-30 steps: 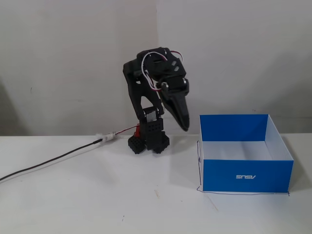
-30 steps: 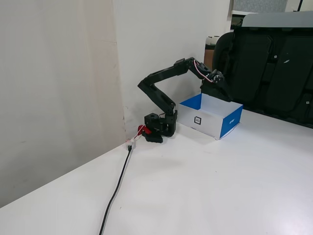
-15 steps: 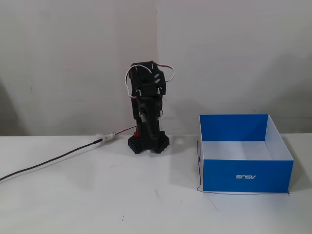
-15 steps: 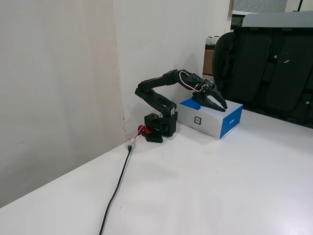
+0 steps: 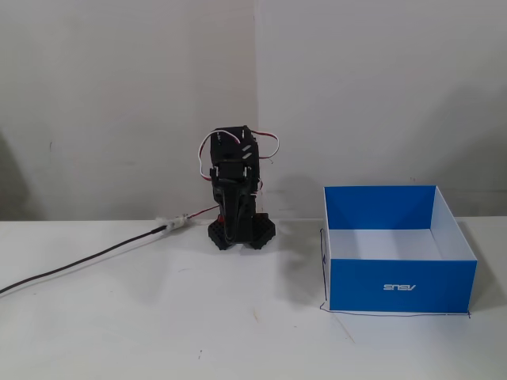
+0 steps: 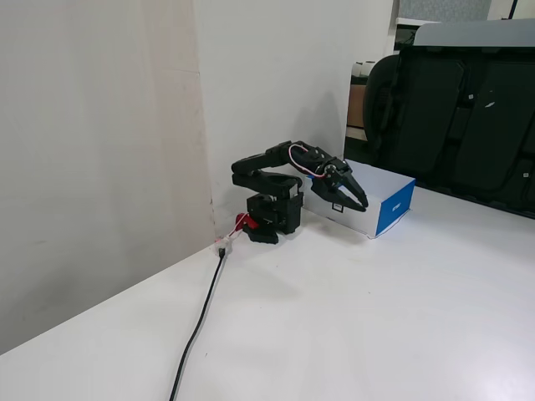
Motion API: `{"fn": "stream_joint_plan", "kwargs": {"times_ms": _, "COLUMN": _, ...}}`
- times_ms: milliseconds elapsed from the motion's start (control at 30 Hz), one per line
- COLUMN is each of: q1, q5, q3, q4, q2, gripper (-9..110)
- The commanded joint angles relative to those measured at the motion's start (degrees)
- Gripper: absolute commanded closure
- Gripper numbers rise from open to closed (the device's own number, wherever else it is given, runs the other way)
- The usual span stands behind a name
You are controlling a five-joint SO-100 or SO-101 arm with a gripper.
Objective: Pick the gray block and keep it in the box.
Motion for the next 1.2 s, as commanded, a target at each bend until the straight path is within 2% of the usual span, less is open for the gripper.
{"fn": "stream_joint_plan", "kwargs": {"times_ms": 0, "q1": 1.1, "q5": -0.9, "q3": 0.4, "q4": 0.5, "q2": 2.4, "gripper": 101}}
{"fn": "stream_joint_plan", "kwargs": {"times_ms": 267, "q1": 1.8, "q5": -1.6, "q3": 7.7, "q4": 6.2, "q2": 17.9, "gripper": 101}}
{"fn": "stream_joint_plan", "kwargs": {"times_ms": 1167, "q1": 1.2, "q5": -2.5, "q3": 13.7, "q4": 7.6, "q2": 21.4, "gripper": 101}}
